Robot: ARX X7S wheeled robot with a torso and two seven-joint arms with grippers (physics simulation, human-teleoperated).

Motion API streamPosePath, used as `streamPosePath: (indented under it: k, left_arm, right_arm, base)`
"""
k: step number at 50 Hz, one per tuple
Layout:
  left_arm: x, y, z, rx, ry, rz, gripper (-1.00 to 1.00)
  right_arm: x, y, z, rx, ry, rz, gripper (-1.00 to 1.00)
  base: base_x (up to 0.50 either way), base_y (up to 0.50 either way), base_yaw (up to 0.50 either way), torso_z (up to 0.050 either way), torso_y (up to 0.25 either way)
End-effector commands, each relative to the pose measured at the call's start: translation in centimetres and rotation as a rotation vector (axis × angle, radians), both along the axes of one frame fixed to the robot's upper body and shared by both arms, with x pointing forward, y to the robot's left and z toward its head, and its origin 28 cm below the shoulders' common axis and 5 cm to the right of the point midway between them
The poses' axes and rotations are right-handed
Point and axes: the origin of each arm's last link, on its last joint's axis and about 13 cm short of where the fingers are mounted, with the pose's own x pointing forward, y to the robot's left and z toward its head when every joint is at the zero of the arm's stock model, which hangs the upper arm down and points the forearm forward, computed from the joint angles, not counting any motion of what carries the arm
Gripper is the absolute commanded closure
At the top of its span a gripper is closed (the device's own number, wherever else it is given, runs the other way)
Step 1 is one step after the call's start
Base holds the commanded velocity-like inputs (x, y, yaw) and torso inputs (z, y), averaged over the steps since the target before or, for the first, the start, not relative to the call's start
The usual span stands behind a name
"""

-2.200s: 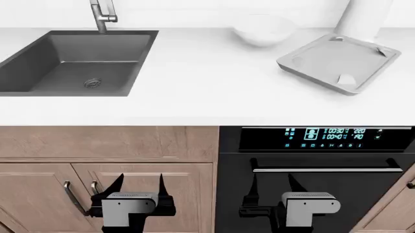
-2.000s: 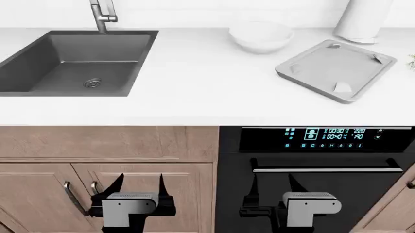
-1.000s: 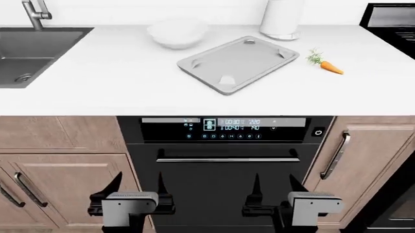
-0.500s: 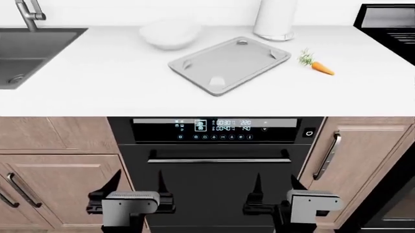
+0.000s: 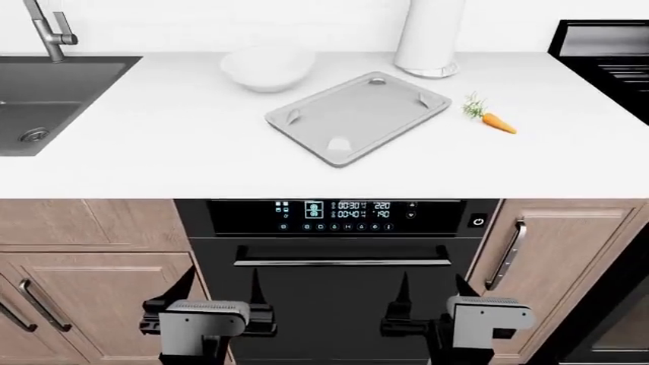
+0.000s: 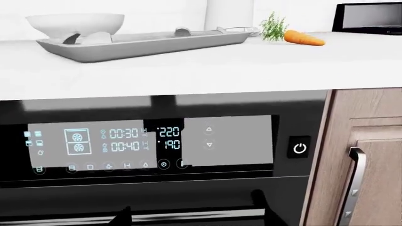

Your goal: Place the two vegetables and bowl onto the tray for setting up a vegetable dip station.

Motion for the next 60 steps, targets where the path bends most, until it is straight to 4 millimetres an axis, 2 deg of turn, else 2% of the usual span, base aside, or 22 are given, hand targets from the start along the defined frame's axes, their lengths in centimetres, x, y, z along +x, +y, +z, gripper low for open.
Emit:
streamPosePath:
  k: [1,10,15,17,20,22,25,27,35,37,42,47,49,54,60]
  left_arm:
    - [-0.1,0.0,0.0,-0.005,0.003,-0.002,-1.0]
    - [0.1,0.1,0.2,-0.011,-0.001,0.002,-1.0]
    - [0.0,0.0,2.3,-0.007,-0.041,0.014,-1.0]
    - [0.3,-0.3,3.9,0.022,-0.055,0.034,-1.0]
    - [0.3,-0.5,6.4,0.006,-0.074,0.039,-1.0]
    - [0.7,-0.6,9.0,-0.01,-0.092,0.02,-1.0]
    - [1.1,-0.6,11.0,0.035,-0.099,0.031,-1.0]
    - [1.3,-0.6,13.0,0.038,-0.104,0.024,-1.0]
    - [2.6,-1.0,18.7,0.097,-0.091,0.03,-1.0]
    - [2.9,-1.0,20.5,0.107,-0.08,0.016,-1.0]
    - [3.3,-0.6,23.0,0.118,-0.055,0.006,-1.0]
    - [4.2,-0.1,24.1,0.12,-0.031,-0.002,-1.0]
    - [4.5,-0.1,24.3,0.125,-0.023,-0.006,-1.0]
    - [4.3,-0.1,24.6,0.13,-0.022,-0.008,-1.0]
    - [4.2,0.0,25.2,0.14,-0.03,-0.008,-1.0]
  right_arm:
    - [0.1,0.0,-0.2,-0.005,0.006,-0.004,-1.0]
    - [0.1,0.0,0.2,0.002,0.005,-0.024,-1.0]
    - [-0.1,-0.2,1.8,0.019,-0.014,-0.046,-1.0]
    - [-0.4,-0.2,3.6,0.06,-0.039,-0.029,-1.0]
    - [-0.9,-0.3,5.8,0.017,-0.022,-0.033,-1.0]
    - [-1.3,-0.4,7.7,0.01,-0.025,-0.015,-1.0]
    - [-1.5,-0.7,10.0,-0.015,-0.028,-0.001,-1.0]
    - [-1.9,-0.9,12.3,-0.028,-0.032,0.022,-1.0]
    - [-2.2,-1.8,18.7,-0.079,0.042,0.136,-1.0]
    - [-1.5,-2.4,20.2,-0.121,0.064,0.121,-1.0]
    - [-1.0,-2.8,24.0,-0.133,0.055,0.149,-1.0]
    - [-0.9,-2.9,26.4,-0.169,0.022,0.177,-1.0]
    - [-0.9,-2.8,26.6,-0.12,0.019,0.207,-1.0]
    - [-0.7,-2.8,26.5,-0.148,0.041,0.202,-1.0]
    - [-0.8,-2.9,27.4,-0.158,0.047,0.203,-1.0]
  base:
    - [0.0,0.0,0.0,0.05,0.0]
    - [0.0,0.0,0.0,0.05,0.0]
    - [0.0,0.0,0.0,0.05,0.0]
    - [0.0,0.0,0.0,0.038,0.0]
    - [0.0,0.0,0.0,0.0,0.0]
    - [0.0,0.0,0.0,0.0,0.0]
    - [0.0,0.0,0.0,0.0,0.0]
    - [0.0,0.0,0.0,0.0,0.0]
    - [0.0,0.0,0.0,0.0,0.0]
    - [0.0,0.0,0.0,0.0,0.0]
    - [0.0,0.0,0.0,0.0,0.0]
    - [0.04,0.0,0.0,0.0,0.0]
    - [0.38,0.0,0.0,0.0,0.0]
    - [0.5,0.0,0.0,0.0,0.0]
    - [0.5,0.0,0.0,0.0,0.0]
